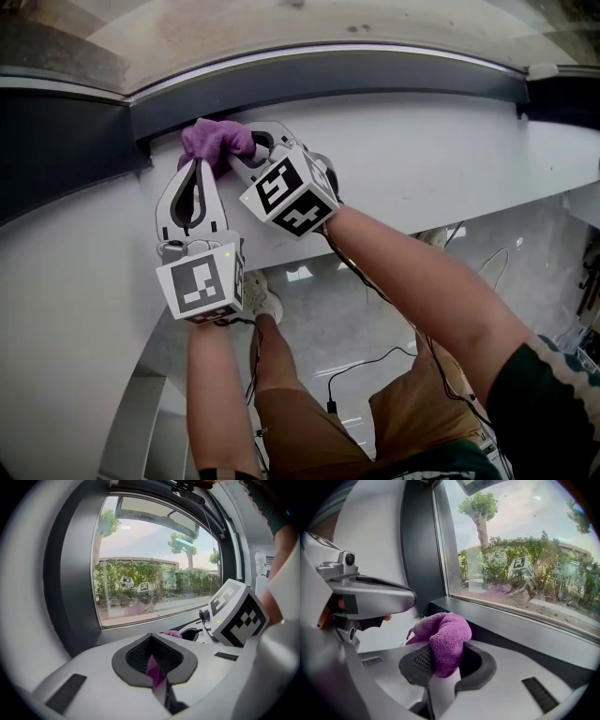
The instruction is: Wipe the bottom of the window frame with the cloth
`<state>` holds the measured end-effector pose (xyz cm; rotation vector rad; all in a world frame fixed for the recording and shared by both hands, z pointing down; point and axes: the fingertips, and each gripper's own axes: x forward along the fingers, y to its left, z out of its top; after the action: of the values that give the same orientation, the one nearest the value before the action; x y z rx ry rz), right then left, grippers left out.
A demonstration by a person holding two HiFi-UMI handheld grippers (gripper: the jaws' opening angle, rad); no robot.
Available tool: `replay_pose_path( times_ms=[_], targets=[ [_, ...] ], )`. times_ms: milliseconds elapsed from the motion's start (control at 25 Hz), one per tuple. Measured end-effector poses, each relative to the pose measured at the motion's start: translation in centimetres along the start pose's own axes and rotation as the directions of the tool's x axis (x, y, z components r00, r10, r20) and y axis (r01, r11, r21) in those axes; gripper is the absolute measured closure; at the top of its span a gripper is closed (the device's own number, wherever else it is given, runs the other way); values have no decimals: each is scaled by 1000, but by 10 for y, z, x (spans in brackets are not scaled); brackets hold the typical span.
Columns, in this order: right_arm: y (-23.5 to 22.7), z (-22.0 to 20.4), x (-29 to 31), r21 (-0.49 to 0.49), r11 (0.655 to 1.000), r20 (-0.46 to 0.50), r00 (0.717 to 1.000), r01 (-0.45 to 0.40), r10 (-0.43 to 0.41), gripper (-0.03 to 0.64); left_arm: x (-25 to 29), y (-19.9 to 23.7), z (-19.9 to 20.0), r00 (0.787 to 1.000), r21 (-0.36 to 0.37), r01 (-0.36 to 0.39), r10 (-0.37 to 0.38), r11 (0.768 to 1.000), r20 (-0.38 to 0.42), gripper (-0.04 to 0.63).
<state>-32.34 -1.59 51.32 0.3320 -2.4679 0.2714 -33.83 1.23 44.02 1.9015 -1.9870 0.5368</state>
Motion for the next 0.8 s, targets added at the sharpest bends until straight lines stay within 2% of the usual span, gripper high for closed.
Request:
replay_pose_path(
  times_ms=[800],
  targets=[
    [-72,-43,-69,38,995,-34,995,91,-90,528,34,-92,29,996,0,92,-92,996,9,591]
  ],
)
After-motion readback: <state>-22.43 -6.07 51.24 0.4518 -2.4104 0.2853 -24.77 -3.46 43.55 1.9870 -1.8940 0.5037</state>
